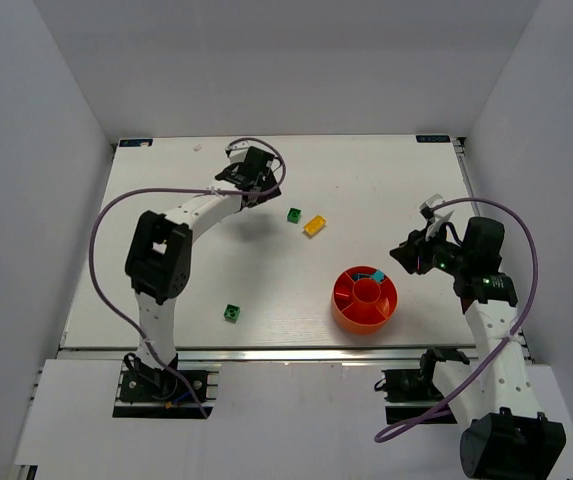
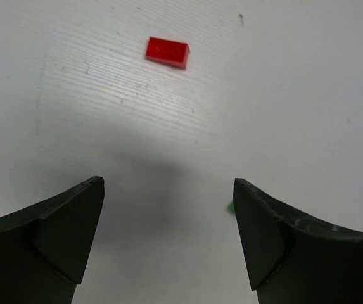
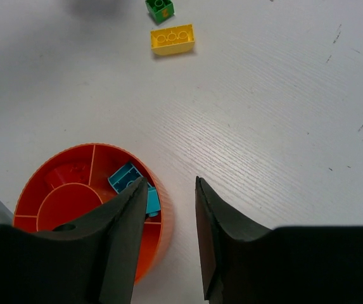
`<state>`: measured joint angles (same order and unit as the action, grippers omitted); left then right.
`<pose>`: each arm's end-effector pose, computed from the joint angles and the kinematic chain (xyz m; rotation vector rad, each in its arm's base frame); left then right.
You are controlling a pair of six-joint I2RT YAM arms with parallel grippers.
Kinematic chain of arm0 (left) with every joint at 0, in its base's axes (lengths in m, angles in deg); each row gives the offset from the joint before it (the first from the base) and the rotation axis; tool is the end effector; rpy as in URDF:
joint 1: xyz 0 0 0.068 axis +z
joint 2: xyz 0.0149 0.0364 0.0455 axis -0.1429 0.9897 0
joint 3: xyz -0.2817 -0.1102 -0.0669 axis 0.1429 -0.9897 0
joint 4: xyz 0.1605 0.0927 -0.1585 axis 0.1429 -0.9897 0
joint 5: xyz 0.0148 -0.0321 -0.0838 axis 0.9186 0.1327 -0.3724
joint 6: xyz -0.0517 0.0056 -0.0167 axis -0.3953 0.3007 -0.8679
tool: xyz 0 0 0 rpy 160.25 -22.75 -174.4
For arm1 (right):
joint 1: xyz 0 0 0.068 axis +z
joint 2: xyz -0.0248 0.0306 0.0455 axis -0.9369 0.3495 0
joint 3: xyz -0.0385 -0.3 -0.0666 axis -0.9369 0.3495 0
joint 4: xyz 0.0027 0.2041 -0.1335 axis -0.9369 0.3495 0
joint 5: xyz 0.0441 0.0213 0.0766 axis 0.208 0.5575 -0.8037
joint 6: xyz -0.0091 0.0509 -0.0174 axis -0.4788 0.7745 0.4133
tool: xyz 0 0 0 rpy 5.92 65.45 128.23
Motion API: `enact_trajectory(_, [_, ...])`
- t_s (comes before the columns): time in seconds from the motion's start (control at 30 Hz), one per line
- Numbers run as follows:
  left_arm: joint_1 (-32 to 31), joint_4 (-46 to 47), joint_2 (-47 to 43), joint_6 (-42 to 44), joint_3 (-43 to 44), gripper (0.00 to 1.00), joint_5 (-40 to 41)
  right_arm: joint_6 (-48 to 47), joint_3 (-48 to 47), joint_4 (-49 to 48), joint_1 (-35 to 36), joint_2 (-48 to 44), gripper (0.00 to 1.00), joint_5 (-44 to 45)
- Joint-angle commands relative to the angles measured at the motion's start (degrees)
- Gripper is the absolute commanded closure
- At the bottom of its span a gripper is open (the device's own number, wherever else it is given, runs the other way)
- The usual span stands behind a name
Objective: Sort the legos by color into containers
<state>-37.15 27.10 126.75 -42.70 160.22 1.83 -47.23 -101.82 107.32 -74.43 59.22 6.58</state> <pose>0.3928 -0.2011 0.2681 -0.3966 2.3436 -0.0822 0.1355 0.0118 0.3160 -0.6067 1.8779 0.4651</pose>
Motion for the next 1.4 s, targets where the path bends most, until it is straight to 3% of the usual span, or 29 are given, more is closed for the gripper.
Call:
enact_trajectory(0.0, [1.7, -6.7, 2.9, -12.9, 7.8, 0.09, 5.1, 0.5, 0.7, -3.5, -0.2, -1.1, 0.58, -0.7])
enact_trajectory(0.27, [5.2, -11.4, 13.6, -28.2, 21.8, 0.19, 3.2, 0.1, 2.2, -3.8, -0.3, -1.5, 0.57, -1.5])
enact_trajectory(0.5, [6.3, -11.7, 19.9, -38.4, 23.1, 0.34, -3.6, 0.0, 2.5, -3.7, -0.2, -2.6, 0.57, -1.6])
enact_trajectory(0.9, [7.9, -10.4, 25.4, -40.5, 26.5, 0.32, -5.9, -0.4, 2.9, -3.2, -0.3, -3.9, 0.57, -1.3])
enact_trajectory(1.37, [9.5, -14.2, 26.4, -43.6, 26.0, 0.41, -4.3, -0.5, 2.9, -3.2, -0.2, -4.6, 0.57, -1.2])
